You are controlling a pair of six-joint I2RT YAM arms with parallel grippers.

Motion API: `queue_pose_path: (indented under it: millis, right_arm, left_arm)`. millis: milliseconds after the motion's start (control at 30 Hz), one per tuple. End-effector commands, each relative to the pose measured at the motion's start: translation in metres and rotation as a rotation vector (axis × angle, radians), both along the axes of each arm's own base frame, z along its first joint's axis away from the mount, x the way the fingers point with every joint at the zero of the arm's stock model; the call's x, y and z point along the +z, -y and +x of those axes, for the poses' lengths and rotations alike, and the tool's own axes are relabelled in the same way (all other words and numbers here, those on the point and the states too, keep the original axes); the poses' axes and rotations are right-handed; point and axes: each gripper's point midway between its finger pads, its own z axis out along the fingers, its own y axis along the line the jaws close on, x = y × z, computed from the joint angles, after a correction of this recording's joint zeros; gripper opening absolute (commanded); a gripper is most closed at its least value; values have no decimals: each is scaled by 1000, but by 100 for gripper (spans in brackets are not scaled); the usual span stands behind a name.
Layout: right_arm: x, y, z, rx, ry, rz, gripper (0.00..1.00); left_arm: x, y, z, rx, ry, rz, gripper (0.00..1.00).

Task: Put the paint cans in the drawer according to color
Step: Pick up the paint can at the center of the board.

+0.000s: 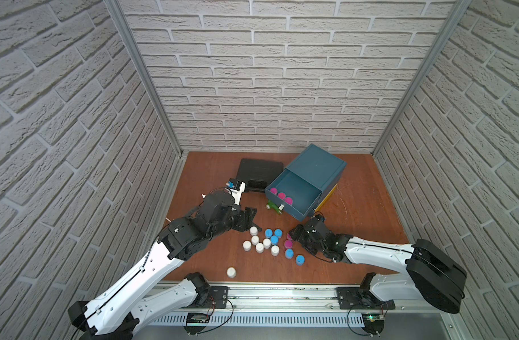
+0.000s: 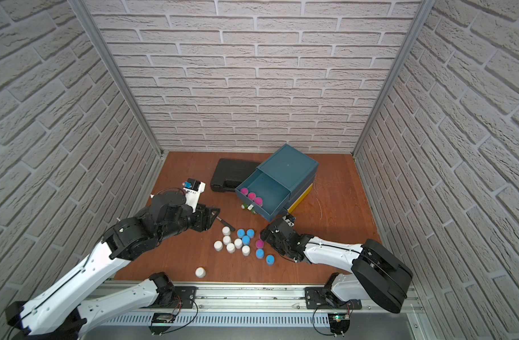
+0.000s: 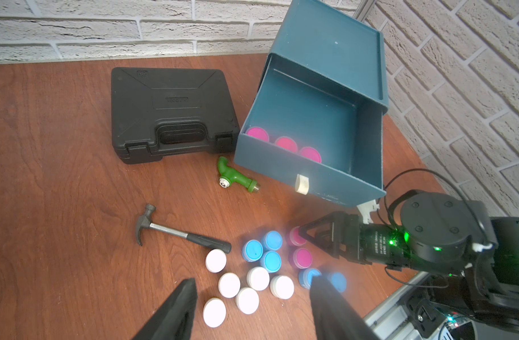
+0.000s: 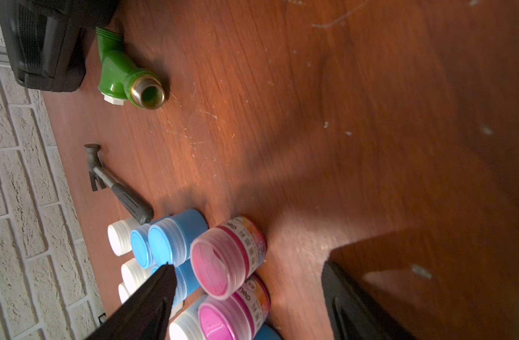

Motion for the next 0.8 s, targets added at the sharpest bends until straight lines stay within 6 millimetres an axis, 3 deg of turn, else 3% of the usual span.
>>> queue_pose_path:
  millis: [0, 767]
  right_arm:
    - [1, -9, 6, -10, 11, 6, 83]
    - [-28, 11, -21, -25, -206, -243, 58]
  left_arm:
    - [3, 2, 1, 2, 16, -23, 66]
    - [4, -1, 0, 15, 19, -32, 66]
